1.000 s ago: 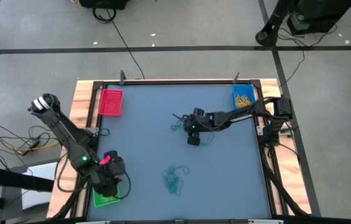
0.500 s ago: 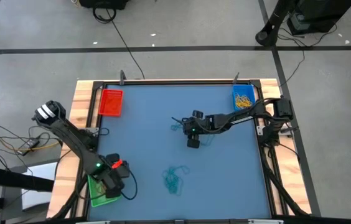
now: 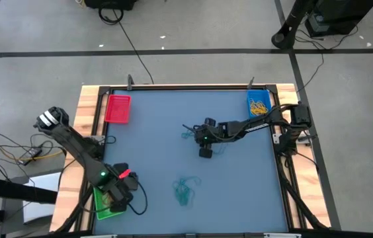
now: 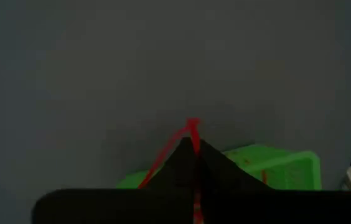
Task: Sort rubber bands into baskets
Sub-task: Put the red rubber band into the green basket
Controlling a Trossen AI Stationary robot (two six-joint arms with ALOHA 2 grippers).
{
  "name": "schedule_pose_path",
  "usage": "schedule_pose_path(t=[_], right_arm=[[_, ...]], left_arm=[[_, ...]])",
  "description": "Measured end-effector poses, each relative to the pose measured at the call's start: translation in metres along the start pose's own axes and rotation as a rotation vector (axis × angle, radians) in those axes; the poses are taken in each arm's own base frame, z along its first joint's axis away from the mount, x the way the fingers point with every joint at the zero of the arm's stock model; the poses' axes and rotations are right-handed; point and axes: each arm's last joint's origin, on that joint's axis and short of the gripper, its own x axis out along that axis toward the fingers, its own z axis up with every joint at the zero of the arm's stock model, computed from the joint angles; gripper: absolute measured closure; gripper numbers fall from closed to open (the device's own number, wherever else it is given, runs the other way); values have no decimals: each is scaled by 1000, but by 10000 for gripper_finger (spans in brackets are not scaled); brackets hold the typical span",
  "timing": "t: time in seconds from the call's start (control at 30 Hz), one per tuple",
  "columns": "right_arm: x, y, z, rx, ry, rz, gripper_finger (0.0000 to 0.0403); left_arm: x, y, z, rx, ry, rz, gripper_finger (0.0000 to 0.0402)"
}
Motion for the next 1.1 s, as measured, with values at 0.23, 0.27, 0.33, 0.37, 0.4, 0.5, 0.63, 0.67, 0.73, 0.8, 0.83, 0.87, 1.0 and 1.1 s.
schedule_pose_path(t=[0.23,0.27,0.33,0.37,0.4,0.5,0.63,0.67,0.73,0.8,0.83,0.87,1.0,1.1], right_arm=[[0,2,4,33,-46,33,259],[0,2,5,33,-51,33,257],[-1,2,7,36,-70,33,252],[-1,2,8,38,-79,34,249],[-1,2,9,39,-91,34,246],[-1,2,13,42,-136,38,236],[-2,4,16,51,-168,86,218],[-2,4,17,55,-171,88,213],[-2,5,17,59,-171,91,205],[-3,7,17,62,-172,89,198],[-3,8,17,60,-173,89,195],[-3,9,17,58,-175,90,194],[-3,10,17,51,-176,85,190],[-3,10,17,29,-177,82,190]], left_arm=[[-20,-7,-17,-85,145,54,398],[-20,-8,-21,-103,167,54,398],[-20,-11,-27,-134,188,58,398],[-21,-13,-29,-143,190,56,398],[-21,-15,-31,-150,191,54,398],[-21,-19,-38,-186,193,57,399],[-22,-25,-49,-232,225,59,399],[-22,-26,-53,-241,245,65,399],[-23,-26,-61,-270,292,86,399],[-24,-28,-66,-286,315,92,400],[-24,-28,-67,-287,314,94,400],[-24,-29,-68,-291,313,96,399],[-23,-28,-67,-292,245,116,398],[-23,-28,-61,-282,82,142,396]])
